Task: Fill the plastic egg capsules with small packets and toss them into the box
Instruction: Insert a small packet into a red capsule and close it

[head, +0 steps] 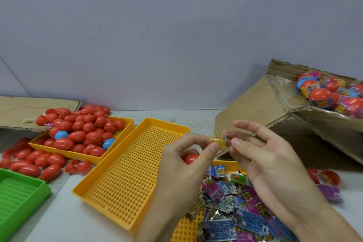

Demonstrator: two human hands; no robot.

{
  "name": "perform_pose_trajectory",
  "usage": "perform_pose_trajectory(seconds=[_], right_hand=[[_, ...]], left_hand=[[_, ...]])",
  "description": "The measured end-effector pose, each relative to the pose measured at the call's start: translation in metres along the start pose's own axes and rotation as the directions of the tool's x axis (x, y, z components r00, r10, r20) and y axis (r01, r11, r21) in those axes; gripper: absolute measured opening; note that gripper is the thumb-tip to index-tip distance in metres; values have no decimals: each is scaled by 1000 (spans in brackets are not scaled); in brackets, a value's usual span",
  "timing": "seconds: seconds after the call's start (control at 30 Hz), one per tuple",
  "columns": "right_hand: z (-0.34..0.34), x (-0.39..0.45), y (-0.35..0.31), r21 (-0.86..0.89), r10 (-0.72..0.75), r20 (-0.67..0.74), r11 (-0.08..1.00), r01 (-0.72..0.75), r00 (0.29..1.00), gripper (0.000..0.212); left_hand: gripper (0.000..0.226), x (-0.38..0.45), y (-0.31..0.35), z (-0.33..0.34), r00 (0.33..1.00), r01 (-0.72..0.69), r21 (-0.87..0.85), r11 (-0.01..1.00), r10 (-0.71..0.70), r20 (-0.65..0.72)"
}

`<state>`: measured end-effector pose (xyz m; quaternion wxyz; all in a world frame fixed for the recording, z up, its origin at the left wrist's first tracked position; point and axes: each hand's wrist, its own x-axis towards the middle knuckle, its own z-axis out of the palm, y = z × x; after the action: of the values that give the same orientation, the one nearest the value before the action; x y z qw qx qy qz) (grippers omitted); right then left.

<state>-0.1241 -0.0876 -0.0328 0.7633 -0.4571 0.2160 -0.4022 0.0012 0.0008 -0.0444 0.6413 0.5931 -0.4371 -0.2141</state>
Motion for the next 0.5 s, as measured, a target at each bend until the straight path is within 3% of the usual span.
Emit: perform_pose_trajectory(seconds=[0.27,0.4,0.5], right_hand=[[2,0,2,30,-3,12,1000,2,1000,41],[1,0,2,69,24,21,997,-25,1000,41],[1,0,-1,80,34,3,996,-34,999,40]], left_hand=[[26,2,-5,-2,996,84,-174,981,-89,-21],[8,4,-5,-1,997,74,-212,975,-77,-5],[10,4,-6,-2,997,77,-208,975,-80,-8]])
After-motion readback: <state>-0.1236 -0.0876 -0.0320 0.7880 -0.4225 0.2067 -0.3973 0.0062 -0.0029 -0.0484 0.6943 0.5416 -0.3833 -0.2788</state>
